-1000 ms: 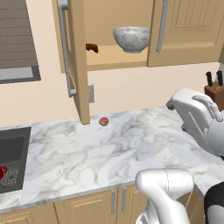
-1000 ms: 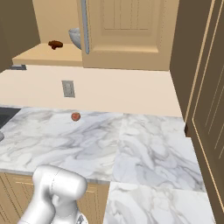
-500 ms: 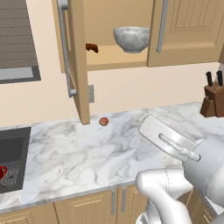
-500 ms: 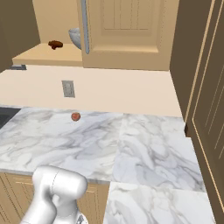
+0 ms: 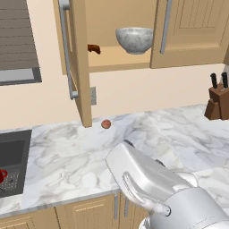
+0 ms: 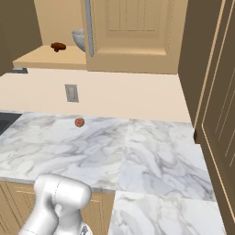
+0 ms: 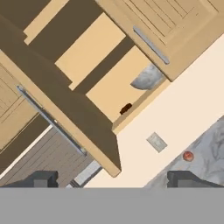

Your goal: Pick the mug and place it in the sink. Pick the bowl and place it in the open cabinet and then close the cabinet.

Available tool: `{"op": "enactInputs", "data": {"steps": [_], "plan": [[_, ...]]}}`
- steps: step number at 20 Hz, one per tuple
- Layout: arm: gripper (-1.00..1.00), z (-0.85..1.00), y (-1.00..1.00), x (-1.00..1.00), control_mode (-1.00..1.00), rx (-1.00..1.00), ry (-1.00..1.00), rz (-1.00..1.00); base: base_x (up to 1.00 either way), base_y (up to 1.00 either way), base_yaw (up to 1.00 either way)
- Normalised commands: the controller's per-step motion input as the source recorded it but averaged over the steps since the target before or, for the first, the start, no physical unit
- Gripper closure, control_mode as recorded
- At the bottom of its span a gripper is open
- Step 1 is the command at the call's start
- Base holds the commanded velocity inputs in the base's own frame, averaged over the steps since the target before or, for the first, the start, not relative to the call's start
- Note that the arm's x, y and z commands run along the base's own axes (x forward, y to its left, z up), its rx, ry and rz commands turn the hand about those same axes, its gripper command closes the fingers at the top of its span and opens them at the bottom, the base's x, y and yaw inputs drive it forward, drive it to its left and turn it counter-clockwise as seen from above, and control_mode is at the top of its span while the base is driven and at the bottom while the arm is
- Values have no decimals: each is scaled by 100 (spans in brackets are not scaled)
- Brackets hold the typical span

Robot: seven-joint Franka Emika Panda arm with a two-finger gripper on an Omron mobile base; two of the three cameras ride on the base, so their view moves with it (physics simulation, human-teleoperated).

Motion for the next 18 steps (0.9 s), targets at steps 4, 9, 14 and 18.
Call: {"op": "enactInputs", "data": {"steps": [4, 9, 14, 18], "plan": [[-100, 0, 96, 0, -100, 13, -1, -11, 0, 0, 0], [-100, 6, 89, 13, -100, 11, 0, -5, 0, 0, 0], [-100, 2, 56, 25, -100, 18, -1, -1, 0, 0, 0], [-100, 0, 7, 62, -100, 14, 0, -15, 0, 0, 0]]}}
